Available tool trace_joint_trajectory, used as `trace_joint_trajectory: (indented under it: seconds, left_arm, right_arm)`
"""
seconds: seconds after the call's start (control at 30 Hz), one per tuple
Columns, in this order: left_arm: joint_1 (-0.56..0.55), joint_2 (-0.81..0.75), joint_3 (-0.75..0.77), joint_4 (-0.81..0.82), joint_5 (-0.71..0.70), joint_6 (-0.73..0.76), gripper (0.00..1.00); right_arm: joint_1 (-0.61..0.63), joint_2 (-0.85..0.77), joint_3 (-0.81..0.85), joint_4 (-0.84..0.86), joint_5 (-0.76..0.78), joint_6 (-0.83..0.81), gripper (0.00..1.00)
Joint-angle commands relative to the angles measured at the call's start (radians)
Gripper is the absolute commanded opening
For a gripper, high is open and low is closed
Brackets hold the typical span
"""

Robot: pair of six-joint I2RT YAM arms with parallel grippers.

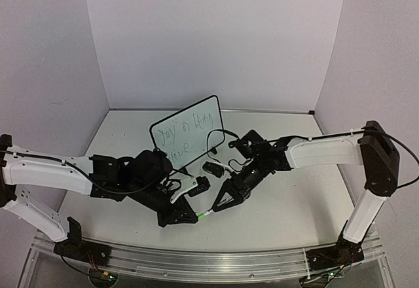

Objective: Write a sentence on the whiteboard
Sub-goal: Insert the whiteboard marker without the cap into the pen cap.

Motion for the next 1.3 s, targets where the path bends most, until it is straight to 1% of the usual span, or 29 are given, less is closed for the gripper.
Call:
trace_joint_trajectory:
  seconds: [0.0,0.13,0.3,0.5,0.77,1.03,1.17,1.27]
  left_arm:
    - [0.026,-0.075,0.039,0.306,-0.01,0.003,0.0]
    - [0.03,-0.084,0.026,0.332,-0.009,-0.003,0.0]
    - [0.03,-0.062,0.052,0.275,-0.034,0.015,0.0]
    - [0.03,-0.031,0.099,0.248,-0.048,0.046,0.0]
    - [0.03,-0.003,0.143,0.282,-0.067,0.074,0.0]
    - [0.03,0.011,0.181,0.294,-0.053,0.083,0.0]
    - [0.03,0.004,0.179,0.274,-0.059,0.083,0.0]
    - [0.03,-0.008,0.163,0.295,-0.066,0.083,0.0]
  right_arm:
    - [0.061,-0.053,0.045,0.051,-0.09,-0.032,0.0]
    - [0.06,-0.078,0.053,0.05,-0.088,-0.021,0.0]
    - [0.062,-0.092,0.064,0.048,-0.048,0.0,0.0]
    - [0.073,-0.065,0.07,0.04,-0.015,0.001,0.0]
    - [0.092,-0.051,0.099,0.029,0.016,-0.01,0.0]
    - [0.101,-0.041,0.094,0.006,0.049,-0.035,0.0]
    - [0.101,-0.055,0.093,0.005,0.06,-0.042,0.0]
    - [0.101,-0.057,0.098,0.007,0.052,-0.042,0.0]
